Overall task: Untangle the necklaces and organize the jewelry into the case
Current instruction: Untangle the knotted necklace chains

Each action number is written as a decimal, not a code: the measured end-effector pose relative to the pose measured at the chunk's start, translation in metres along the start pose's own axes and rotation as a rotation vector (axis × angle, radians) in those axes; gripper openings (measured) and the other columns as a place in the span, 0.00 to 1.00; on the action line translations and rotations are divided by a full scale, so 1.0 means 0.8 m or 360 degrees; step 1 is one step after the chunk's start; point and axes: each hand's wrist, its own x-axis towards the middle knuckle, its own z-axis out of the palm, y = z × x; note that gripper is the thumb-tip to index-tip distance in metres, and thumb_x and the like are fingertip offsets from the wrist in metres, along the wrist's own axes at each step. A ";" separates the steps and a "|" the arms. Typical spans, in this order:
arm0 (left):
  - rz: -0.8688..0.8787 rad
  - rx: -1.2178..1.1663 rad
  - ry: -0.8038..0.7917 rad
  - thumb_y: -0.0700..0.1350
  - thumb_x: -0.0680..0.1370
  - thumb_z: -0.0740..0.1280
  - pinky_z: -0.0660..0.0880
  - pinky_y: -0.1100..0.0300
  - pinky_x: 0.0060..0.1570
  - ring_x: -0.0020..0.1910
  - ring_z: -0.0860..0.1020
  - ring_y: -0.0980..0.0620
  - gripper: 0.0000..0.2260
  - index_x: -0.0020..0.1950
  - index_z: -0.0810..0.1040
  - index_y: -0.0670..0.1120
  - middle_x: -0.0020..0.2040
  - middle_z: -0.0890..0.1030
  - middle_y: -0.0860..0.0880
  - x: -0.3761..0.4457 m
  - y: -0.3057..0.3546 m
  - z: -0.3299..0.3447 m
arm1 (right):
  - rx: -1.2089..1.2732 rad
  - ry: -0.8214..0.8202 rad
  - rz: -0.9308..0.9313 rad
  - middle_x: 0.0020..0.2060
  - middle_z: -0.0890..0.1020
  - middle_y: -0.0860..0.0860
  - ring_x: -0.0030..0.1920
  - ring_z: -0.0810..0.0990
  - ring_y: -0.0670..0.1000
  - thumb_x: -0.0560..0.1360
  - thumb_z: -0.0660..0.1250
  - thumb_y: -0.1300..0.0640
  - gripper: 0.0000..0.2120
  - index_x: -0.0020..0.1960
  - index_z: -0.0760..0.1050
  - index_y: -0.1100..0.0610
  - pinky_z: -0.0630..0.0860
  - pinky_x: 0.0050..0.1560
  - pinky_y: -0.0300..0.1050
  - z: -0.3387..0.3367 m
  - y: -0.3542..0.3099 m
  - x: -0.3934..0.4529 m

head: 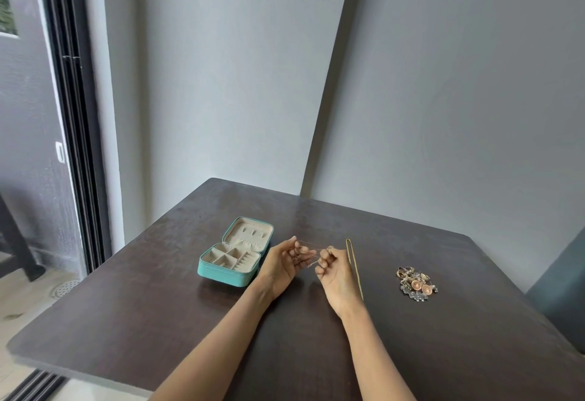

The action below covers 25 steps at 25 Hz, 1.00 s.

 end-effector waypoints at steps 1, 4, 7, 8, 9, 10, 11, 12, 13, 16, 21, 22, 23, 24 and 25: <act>0.0011 -0.0044 0.0002 0.42 0.80 0.58 0.76 0.54 0.48 0.33 0.81 0.49 0.14 0.35 0.73 0.43 0.28 0.78 0.47 0.000 -0.001 0.002 | -0.0003 -0.0037 -0.0010 0.27 0.67 0.46 0.27 0.64 0.44 0.77 0.58 0.61 0.09 0.39 0.66 0.54 0.63 0.29 0.37 -0.002 0.001 0.000; 0.0040 -0.0025 0.0053 0.43 0.80 0.60 0.77 0.58 0.39 0.24 0.74 0.54 0.12 0.37 0.72 0.44 0.23 0.71 0.51 0.002 -0.003 0.004 | 0.0012 0.0017 -0.0058 0.25 0.67 0.46 0.27 0.66 0.44 0.77 0.58 0.65 0.08 0.43 0.69 0.54 0.64 0.32 0.37 -0.005 0.002 -0.001; 0.0037 0.0180 0.0047 0.44 0.80 0.60 0.76 0.61 0.31 0.21 0.70 0.55 0.11 0.38 0.72 0.45 0.22 0.70 0.51 0.002 -0.005 0.005 | 0.0099 0.0087 -0.0121 0.27 0.73 0.48 0.31 0.73 0.45 0.76 0.58 0.66 0.08 0.45 0.71 0.55 0.70 0.39 0.39 0.001 -0.005 0.002; 0.0038 0.0273 0.0011 0.44 0.80 0.60 0.75 0.62 0.31 0.22 0.70 0.55 0.11 0.38 0.73 0.45 0.23 0.70 0.51 0.002 -0.004 0.006 | 0.0174 0.0093 -0.0138 0.28 0.74 0.49 0.31 0.75 0.46 0.76 0.58 0.66 0.09 0.44 0.72 0.55 0.72 0.38 0.39 0.005 -0.011 0.006; 0.0043 0.0368 -0.0028 0.44 0.80 0.60 0.74 0.63 0.30 0.23 0.71 0.55 0.10 0.38 0.73 0.45 0.24 0.71 0.51 0.001 -0.004 0.008 | 0.0226 0.0081 -0.0150 0.29 0.75 0.49 0.31 0.76 0.46 0.76 0.58 0.67 0.09 0.44 0.72 0.55 0.74 0.36 0.38 0.010 -0.018 0.010; 0.0051 0.0439 -0.0065 0.44 0.80 0.60 0.72 0.63 0.29 0.23 0.72 0.55 0.10 0.39 0.73 0.45 0.25 0.72 0.51 0.000 -0.005 0.009 | 0.0230 0.0051 -0.0159 0.29 0.76 0.50 0.30 0.76 0.46 0.77 0.58 0.67 0.09 0.44 0.72 0.55 0.75 0.33 0.37 0.015 -0.026 0.013; 0.0058 0.0478 -0.0084 0.44 0.80 0.60 0.71 0.64 0.28 0.24 0.72 0.56 0.10 0.40 0.73 0.45 0.25 0.72 0.51 0.000 -0.006 0.009 | 0.0185 0.0016 -0.0165 0.29 0.76 0.50 0.30 0.75 0.46 0.77 0.58 0.67 0.09 0.44 0.72 0.55 0.74 0.30 0.36 0.021 -0.032 0.015; 0.0061 0.0480 -0.0084 0.44 0.80 0.60 0.69 0.65 0.27 0.24 0.72 0.56 0.10 0.40 0.73 0.45 0.25 0.73 0.51 -0.001 -0.007 0.009 | 0.0119 -0.0011 -0.0166 0.29 0.76 0.50 0.29 0.75 0.46 0.77 0.58 0.66 0.09 0.44 0.72 0.55 0.73 0.29 0.36 0.024 -0.036 0.016; 0.0061 0.0465 -0.0070 0.44 0.80 0.60 0.68 0.66 0.25 0.24 0.72 0.56 0.10 0.40 0.74 0.45 0.26 0.73 0.51 -0.001 -0.006 0.008 | 0.0059 -0.0021 -0.0161 0.29 0.76 0.50 0.29 0.74 0.45 0.77 0.58 0.67 0.09 0.45 0.72 0.55 0.71 0.27 0.36 0.026 -0.037 0.017; 0.0076 0.0430 -0.0006 0.44 0.79 0.61 0.65 0.66 0.22 0.24 0.73 0.56 0.10 0.39 0.73 0.45 0.26 0.74 0.52 -0.002 0.005 0.011 | -0.0124 -0.0013 -0.0112 0.31 0.75 0.51 0.25 0.71 0.44 0.77 0.59 0.67 0.08 0.46 0.72 0.56 0.64 0.22 0.35 0.018 -0.034 0.012; 0.0173 0.0806 0.0025 0.44 0.80 0.61 0.62 0.67 0.20 0.20 0.70 0.56 0.11 0.38 0.73 0.45 0.24 0.73 0.51 0.005 0.048 0.044 | -0.0853 -0.0361 0.0216 0.29 0.72 0.49 0.25 0.67 0.43 0.78 0.62 0.63 0.04 0.51 0.74 0.59 0.63 0.25 0.34 0.011 -0.043 -0.007; 0.0186 0.0991 0.0005 0.44 0.80 0.61 0.62 0.67 0.20 0.20 0.69 0.56 0.10 0.38 0.73 0.45 0.25 0.72 0.51 0.007 0.052 0.048 | -0.0966 -0.0396 0.0237 0.27 0.70 0.48 0.25 0.66 0.43 0.78 0.63 0.61 0.03 0.49 0.75 0.59 0.62 0.25 0.34 0.014 -0.046 -0.008; 0.0201 0.1160 -0.0005 0.44 0.80 0.62 0.62 0.67 0.20 0.20 0.69 0.57 0.10 0.38 0.73 0.45 0.26 0.72 0.50 0.008 0.054 0.051 | -0.1027 -0.0395 0.0232 0.26 0.69 0.48 0.24 0.65 0.43 0.78 0.64 0.57 0.06 0.44 0.75 0.58 0.62 0.25 0.35 0.017 -0.049 -0.009; 0.0222 0.1306 0.0005 0.44 0.79 0.63 0.60 0.67 0.20 0.21 0.69 0.57 0.10 0.38 0.74 0.45 0.28 0.72 0.50 0.009 0.055 0.051 | -0.1028 -0.0364 0.0201 0.25 0.69 0.48 0.24 0.65 0.44 0.78 0.64 0.54 0.10 0.39 0.74 0.57 0.63 0.25 0.35 0.020 -0.052 -0.009; 0.0241 0.1423 0.0021 0.44 0.79 0.63 0.59 0.67 0.20 0.21 0.70 0.57 0.11 0.37 0.74 0.45 0.29 0.72 0.49 0.009 0.056 0.051 | -0.0948 -0.0321 0.0154 0.24 0.69 0.48 0.24 0.65 0.45 0.77 0.64 0.51 0.14 0.35 0.72 0.56 0.64 0.25 0.36 0.022 -0.057 -0.009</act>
